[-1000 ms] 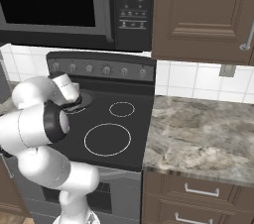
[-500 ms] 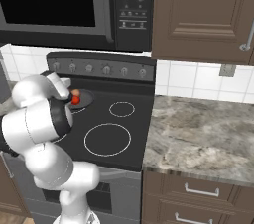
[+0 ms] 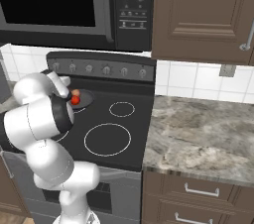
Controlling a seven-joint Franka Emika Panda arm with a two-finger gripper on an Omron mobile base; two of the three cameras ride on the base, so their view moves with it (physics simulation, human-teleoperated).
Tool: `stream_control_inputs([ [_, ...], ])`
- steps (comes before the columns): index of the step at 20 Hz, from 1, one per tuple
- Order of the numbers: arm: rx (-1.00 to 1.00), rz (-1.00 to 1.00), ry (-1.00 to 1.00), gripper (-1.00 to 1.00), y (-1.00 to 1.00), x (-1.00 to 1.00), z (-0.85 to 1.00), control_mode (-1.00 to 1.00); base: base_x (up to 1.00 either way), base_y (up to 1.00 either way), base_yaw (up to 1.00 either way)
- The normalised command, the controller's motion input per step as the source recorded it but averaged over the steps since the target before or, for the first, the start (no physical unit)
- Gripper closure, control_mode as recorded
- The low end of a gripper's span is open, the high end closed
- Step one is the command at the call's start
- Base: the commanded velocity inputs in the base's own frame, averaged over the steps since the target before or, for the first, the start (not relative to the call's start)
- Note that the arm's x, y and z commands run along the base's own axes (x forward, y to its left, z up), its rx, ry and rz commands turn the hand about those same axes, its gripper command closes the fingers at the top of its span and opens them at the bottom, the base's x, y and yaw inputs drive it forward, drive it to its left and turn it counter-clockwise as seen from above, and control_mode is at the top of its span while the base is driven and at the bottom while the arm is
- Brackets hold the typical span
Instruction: Put the tomato and onion in the pan. Then turn on the rear left burner and set the heat to medium.
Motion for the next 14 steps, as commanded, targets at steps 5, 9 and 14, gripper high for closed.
stream_control_inputs([
  [5,0.0,0.07,0.0,-1.0,0.0,0.12,0.07,-1.0,0.0,0.0,0.0],
  [9,0.0,0.1,0.0,-1.0,0.0,0.34,0.0,-1.0,0.0,0.0,0.0],
  [14,0.0,0.08,0.0,-1.0,0.0,0.34,0.0,-1.0,0.0,0.0,0.0],
])
